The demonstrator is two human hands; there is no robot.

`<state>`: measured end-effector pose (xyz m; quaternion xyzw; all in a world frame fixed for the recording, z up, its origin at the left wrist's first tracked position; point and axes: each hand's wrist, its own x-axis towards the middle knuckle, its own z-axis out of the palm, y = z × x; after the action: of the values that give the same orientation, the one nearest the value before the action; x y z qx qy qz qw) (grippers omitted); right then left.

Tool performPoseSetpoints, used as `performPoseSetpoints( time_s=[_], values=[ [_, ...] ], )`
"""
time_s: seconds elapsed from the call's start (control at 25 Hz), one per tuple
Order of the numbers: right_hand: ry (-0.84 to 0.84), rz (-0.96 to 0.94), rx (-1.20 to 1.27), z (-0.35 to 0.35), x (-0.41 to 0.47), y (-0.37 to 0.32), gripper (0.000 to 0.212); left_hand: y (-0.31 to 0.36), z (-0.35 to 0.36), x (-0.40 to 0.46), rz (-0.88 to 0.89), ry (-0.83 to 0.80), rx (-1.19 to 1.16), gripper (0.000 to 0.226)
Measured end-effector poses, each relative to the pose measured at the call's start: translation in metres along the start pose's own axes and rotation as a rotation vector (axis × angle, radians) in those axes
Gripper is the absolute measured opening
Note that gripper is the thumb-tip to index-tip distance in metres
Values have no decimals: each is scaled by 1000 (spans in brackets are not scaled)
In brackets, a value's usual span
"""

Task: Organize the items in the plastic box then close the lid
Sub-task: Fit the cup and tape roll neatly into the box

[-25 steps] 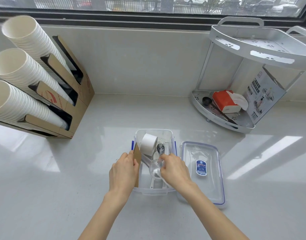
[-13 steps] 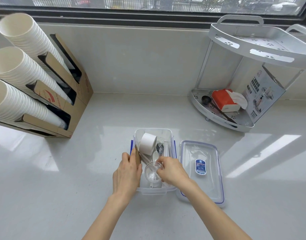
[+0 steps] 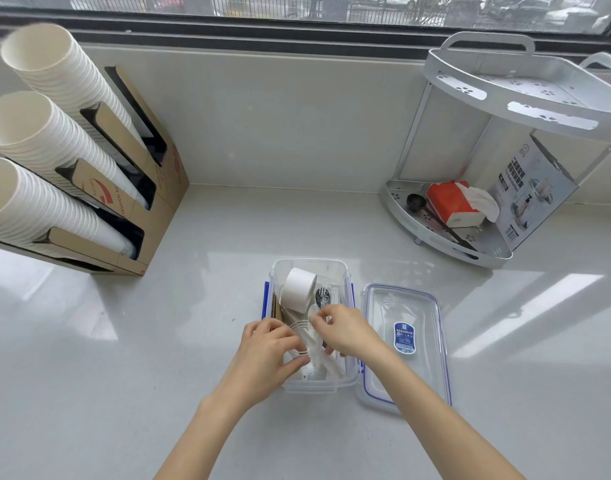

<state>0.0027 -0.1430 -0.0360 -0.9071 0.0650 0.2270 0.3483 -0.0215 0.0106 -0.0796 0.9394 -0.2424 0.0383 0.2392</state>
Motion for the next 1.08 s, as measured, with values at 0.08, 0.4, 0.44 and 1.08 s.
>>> performPoseSetpoints(
  time_s=[0.08, 0.4, 0.44, 1.08],
  values=[
    [151, -12, -17, -6, 7, -3, 31, -3, -1, 1, -17, 33, -2, 30],
    [41, 107, 546, 10, 42, -17, 28, -7, 0, 4, -33, 49, 8, 26],
    [75, 89, 543, 12, 44, -16, 27, -7, 0, 5, -31, 53, 19, 25],
    [201, -209, -20, 8, 48, -20, 27, -8, -2, 4, -34, -3, -30, 29]
  ],
)
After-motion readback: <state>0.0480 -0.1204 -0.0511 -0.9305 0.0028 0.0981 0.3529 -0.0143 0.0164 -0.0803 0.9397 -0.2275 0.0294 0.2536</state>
